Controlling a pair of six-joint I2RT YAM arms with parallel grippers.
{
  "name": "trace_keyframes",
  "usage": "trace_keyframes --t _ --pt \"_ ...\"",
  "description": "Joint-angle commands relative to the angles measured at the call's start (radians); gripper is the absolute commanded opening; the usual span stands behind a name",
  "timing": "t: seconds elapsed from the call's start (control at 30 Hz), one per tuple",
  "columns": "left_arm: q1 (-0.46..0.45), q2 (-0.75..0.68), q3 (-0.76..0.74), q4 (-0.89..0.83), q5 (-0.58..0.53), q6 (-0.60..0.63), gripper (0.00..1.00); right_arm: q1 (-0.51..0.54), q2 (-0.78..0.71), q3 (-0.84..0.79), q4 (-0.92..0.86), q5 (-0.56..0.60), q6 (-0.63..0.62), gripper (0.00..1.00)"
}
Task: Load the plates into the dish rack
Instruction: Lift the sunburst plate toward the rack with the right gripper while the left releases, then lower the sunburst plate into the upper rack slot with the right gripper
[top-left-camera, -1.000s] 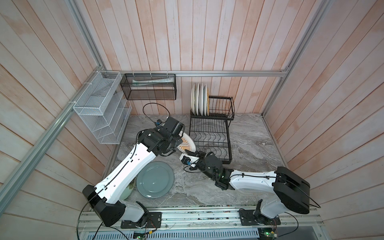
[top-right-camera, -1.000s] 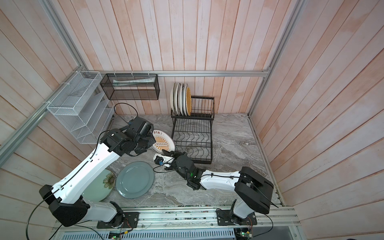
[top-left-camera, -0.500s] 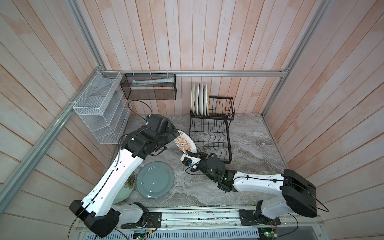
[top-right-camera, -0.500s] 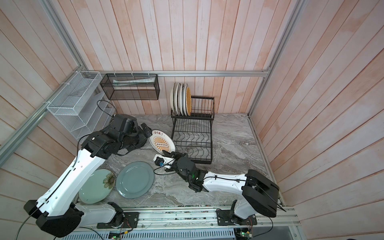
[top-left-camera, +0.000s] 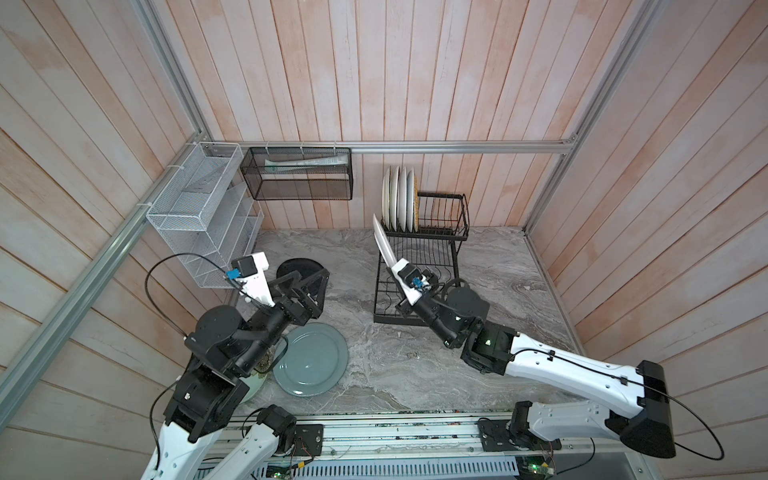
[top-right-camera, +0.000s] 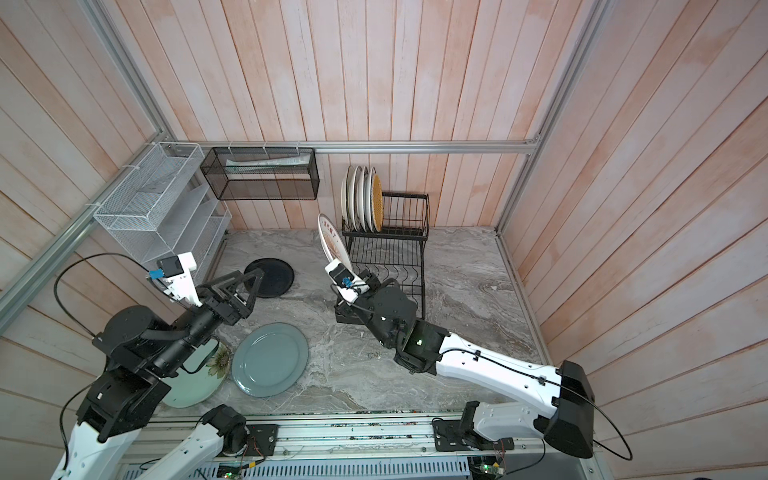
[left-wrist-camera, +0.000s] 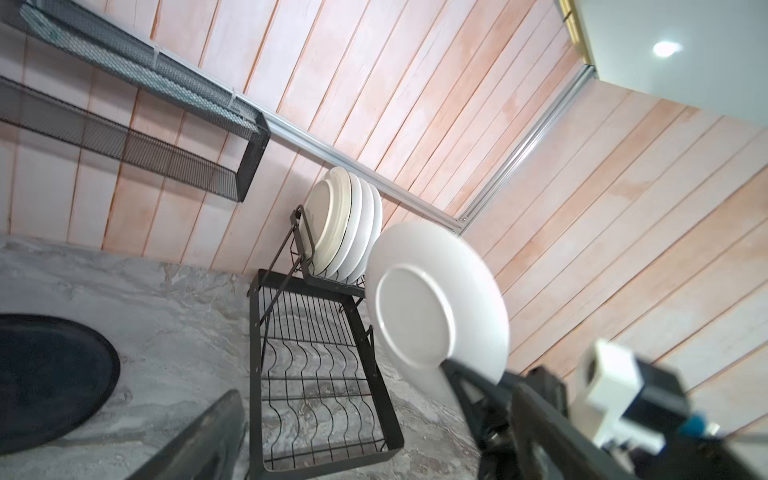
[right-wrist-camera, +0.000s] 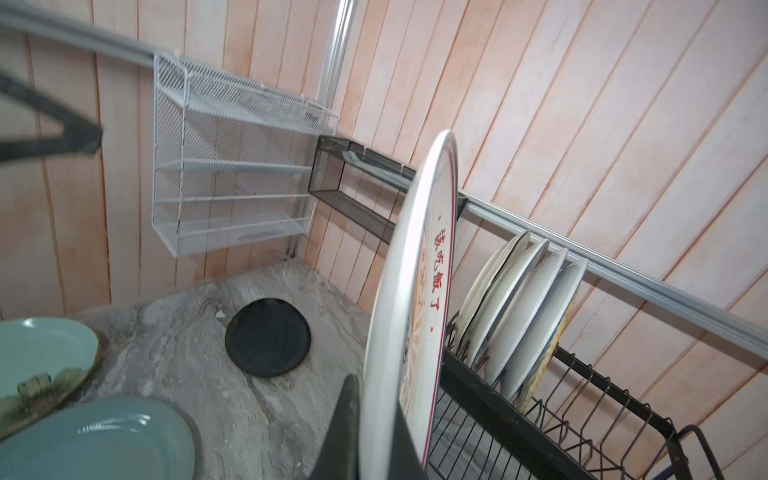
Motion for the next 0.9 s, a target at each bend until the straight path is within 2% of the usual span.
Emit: trace_keyframes --t 0.0,0.17,0.3,0.47,0.53,0.67,0.8,0.87 --pt "0.005 -0.059 -0.153 0.185 -0.014 0.16 1.0 -0.04 -0.007 0.162 -0.147 0.018 0.157 0.0" --pt "0.005 -0.153 -0.421 0.363 -0.014 0.314 1.0 -0.208 0.068 0.387 -0.302 -0.131 0.332 0.0" --pt "0.005 -0.228 -0.553 0.426 0.033 0.316 1.0 -0.375 0.161 0.567 -0.44 -0.248 0.477 0.0" --pt "0.004 -0.279 -0.527 0.299 0.119 0.254 1.0 -0.522 0.321 0.798 -0.593 -0.318 0.554 0.0" --pt "0.003 -0.309 -0.519 0.223 0.12 0.245 1.0 -0.566 0.392 0.886 -0.651 -0.35 0.572 0.0" --pt "-0.004 -0.376 -0.529 0.11 0.053 0.21 1.0 -0.631 0.54 1.047 -0.746 -0.408 0.602 0.0" --pt "-0.051 -0.445 -0.536 0.1 -0.024 0.202 1.0 -0.666 0.671 1.164 -0.799 -0.459 0.633 0.0" --pt "-0.056 -0.466 -0.53 0.079 -0.081 0.205 1.0 -0.67 0.726 1.206 -0.819 -0.448 0.634 0.0"
